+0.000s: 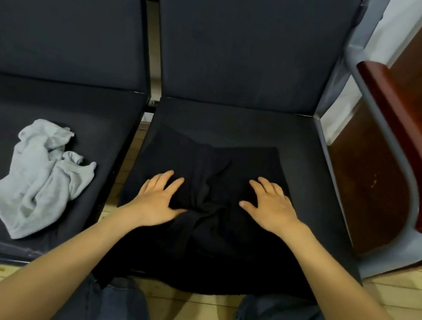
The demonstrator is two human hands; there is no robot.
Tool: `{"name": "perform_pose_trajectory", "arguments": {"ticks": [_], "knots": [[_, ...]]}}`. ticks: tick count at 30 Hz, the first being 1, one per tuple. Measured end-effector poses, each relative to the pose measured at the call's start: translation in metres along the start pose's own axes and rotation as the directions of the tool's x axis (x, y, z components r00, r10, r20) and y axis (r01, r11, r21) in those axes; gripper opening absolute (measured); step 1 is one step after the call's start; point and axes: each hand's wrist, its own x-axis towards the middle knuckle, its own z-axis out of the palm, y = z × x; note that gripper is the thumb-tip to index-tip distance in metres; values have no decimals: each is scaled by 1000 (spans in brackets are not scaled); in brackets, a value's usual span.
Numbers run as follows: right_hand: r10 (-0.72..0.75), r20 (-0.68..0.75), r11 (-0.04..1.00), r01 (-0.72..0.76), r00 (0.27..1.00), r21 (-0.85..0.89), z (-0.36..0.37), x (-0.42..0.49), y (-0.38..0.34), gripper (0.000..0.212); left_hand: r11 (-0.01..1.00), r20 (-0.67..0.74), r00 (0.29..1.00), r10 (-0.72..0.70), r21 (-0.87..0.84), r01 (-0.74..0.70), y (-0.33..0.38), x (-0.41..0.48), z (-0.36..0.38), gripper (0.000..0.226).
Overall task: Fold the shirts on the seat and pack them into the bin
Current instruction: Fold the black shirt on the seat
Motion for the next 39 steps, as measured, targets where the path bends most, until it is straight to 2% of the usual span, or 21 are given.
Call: {"name": "perform_pose_trajectory", "arguments": {"ticks": [1, 3, 5, 6, 8, 9, 11, 15, 20, 23, 27, 31, 34, 35, 37, 39], "knots": [[11, 4, 999, -11, 1000, 37, 0, -4, 5, 79, 999, 54, 999, 8, 32, -10, 1, -10, -1, 80], [-8, 101, 999, 3, 995, 48, -3, -20, 12, 98, 997, 100, 995, 6, 76, -13, 4, -27, -1, 75], [-32, 202, 999, 38, 979, -28, -4, -39, 15, 109, 997, 20, 999, -30, 66, 28, 6, -34, -2, 64], [-42, 220, 998, 51, 975, -35, -4, -46, 17, 107, 997, -42, 998, -45, 63, 48, 6, -34, -2, 60], [-57, 176, 995, 40, 983, 95, -4, -51, 18, 87, 990, -125, 990, -58, 120, 73, 6, -30, 0, 56], [-60, 125, 985, 39, 990, 166, -4, -50, 18, 74, 986, -140, 988, -64, 141, 84, 5, -29, 4, 56], [-62, 58, 988, 53, 996, 148, 1, -45, 14, 60, 988, -125, 988, -89, 113, 103, 6, -28, 15, 62], [-22, 50, 999, 23, 998, -25, 10, -25, 3, 64, 991, -58, 991, -124, 38, 127, 3, -18, 21, 72], [75, 95, 997, -75, 993, 3, -5, 25, 3, 70, 982, -21, 982, -186, 17, 186, -18, 36, -7, 74], [142, 53, 990, -143, 988, 16, -11, 57, 17, 69, 971, -59, 969, -238, 5, 239, -23, 75, -24, 72], [235, -84, 972, -235, 968, 5, -17, 94, 45, 69, 962, -180, 949, -258, 39, 269, -25, 124, -35, 71], [234, -244, 970, -243, 941, -10, -26, 130, 70, 69, 973, -240, 949, -204, 54, 223, -29, 168, -46, 69], [215, -277, 973, -231, 936, -25, -38, 154, 81, 68, 982, -318, 936, -148, 64, 177, -38, 192, -60, 65], [213, -278, 973, -230, 937, -29, -40, 160, 85, 68, 984, -389, 915, -105, 96, 153, -39, 196, -62, 63], [224, -271, 972, -236, 936, -12, -46, 171, 91, 66, 970, -534, 842, 68, 233, 69, -31, 194, -66, 58], [253, -233, 966, -258, 939, 13, -54, 179, 93, 64, 953, -602, 757, 254, 290, -89, -15, 186, -62, 66]]}}
